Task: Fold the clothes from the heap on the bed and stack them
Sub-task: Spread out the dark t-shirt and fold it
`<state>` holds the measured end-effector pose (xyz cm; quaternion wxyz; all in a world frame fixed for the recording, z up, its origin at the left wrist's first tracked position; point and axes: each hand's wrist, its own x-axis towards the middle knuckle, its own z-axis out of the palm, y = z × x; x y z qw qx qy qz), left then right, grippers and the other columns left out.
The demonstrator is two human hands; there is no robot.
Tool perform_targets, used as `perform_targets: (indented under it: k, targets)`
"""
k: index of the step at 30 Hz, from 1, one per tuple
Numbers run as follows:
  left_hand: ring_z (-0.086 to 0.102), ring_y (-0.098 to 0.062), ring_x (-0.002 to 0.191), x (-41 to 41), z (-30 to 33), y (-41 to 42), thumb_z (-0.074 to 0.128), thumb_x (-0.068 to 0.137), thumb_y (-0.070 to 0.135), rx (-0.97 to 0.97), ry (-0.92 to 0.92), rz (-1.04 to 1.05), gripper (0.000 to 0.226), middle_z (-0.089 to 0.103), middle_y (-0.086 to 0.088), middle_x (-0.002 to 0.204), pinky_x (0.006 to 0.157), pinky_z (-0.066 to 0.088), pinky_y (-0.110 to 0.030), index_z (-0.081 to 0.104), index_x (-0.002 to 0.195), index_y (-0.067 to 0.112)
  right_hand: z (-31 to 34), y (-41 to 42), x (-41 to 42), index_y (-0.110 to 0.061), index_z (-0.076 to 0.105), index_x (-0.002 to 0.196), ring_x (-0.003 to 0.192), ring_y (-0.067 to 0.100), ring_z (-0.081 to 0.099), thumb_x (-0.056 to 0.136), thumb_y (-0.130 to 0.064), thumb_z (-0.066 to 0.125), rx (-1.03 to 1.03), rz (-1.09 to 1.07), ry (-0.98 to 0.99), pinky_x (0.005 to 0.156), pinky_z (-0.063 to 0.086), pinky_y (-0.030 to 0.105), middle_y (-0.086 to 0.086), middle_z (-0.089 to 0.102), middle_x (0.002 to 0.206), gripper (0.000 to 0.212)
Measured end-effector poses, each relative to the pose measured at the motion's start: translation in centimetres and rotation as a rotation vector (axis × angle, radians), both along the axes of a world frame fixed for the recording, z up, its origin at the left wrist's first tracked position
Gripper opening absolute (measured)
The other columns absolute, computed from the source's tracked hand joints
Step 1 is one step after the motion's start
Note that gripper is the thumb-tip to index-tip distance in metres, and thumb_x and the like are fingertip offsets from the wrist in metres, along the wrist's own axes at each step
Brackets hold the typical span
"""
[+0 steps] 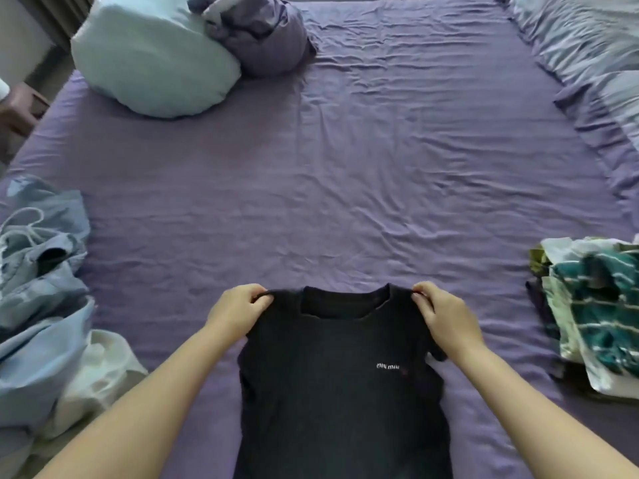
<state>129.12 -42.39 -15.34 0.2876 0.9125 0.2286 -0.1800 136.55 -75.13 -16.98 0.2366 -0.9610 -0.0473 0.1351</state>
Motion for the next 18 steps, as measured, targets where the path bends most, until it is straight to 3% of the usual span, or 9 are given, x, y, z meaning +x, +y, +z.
perform_targets:
  k: [6,10,13,16,18]
  targets:
    - [0.058,-0.027,0.105,6.1,-1.7,3.2,0.05,0.096,0.043,0.232,-0.098,-0.012,0.023,0.067,0.002,0.109,0.076,0.046,-0.036,0.066,0.106,0.031,-1.3,2.6,6.1,-0.027,0.064,0.11,0.101,0.028,0.06,0.095,-0.033,0.052,0.016,-0.052,-0.1,0.069,0.038,0.033,0.0,0.068,0.108,0.02]
    - [0.057,-0.029,0.107,9.5,-3.6,3.9,0.049,0.097,0.04,0.251,-0.028,-0.018,0.025,0.066,-0.001,0.114,0.08,0.044,-0.036,0.066,0.111,0.026,-2.8,4.6,9.2,-0.019,0.066,0.112,0.106,0.028,0.059,0.093,-0.024,0.057,0.084,-0.013,-0.07,0.09,0.044,0.041,0.005,0.067,0.11,0.021]
    - [0.048,-0.031,0.119,9.9,-5.5,2.4,0.057,0.093,0.036,0.362,0.025,-0.046,0.036,0.056,-0.008,0.128,0.096,0.039,-0.04,0.057,0.126,0.022,-5.1,4.9,9.2,-0.017,0.059,0.123,0.115,0.027,0.054,0.092,-0.024,0.059,0.016,0.045,-0.024,0.097,0.038,0.041,0.004,0.063,0.12,0.032]
    - [0.044,-0.035,0.124,8.4,-7.1,-1.0,0.071,0.083,0.02,0.463,-0.222,-0.128,0.046,0.05,-0.015,0.13,0.106,0.032,-0.048,0.057,0.126,0.013,-6.9,3.8,7.6,-0.013,0.05,0.132,0.119,0.03,0.049,0.093,-0.025,0.058,0.052,-0.085,0.005,0.099,0.035,0.044,0.007,0.058,0.128,0.042]
    - [0.059,-0.036,0.105,7.2,-8.0,-4.3,0.078,0.07,0.005,0.39,-0.483,-0.289,0.036,0.062,-0.015,0.11,0.089,0.046,-0.048,0.07,0.104,0.009,-7.6,2.5,6.3,-0.01,0.047,0.135,0.118,0.034,0.049,0.095,-0.021,0.054,0.115,-0.269,0.022,0.1,0.035,0.046,0.01,0.058,0.127,0.042]
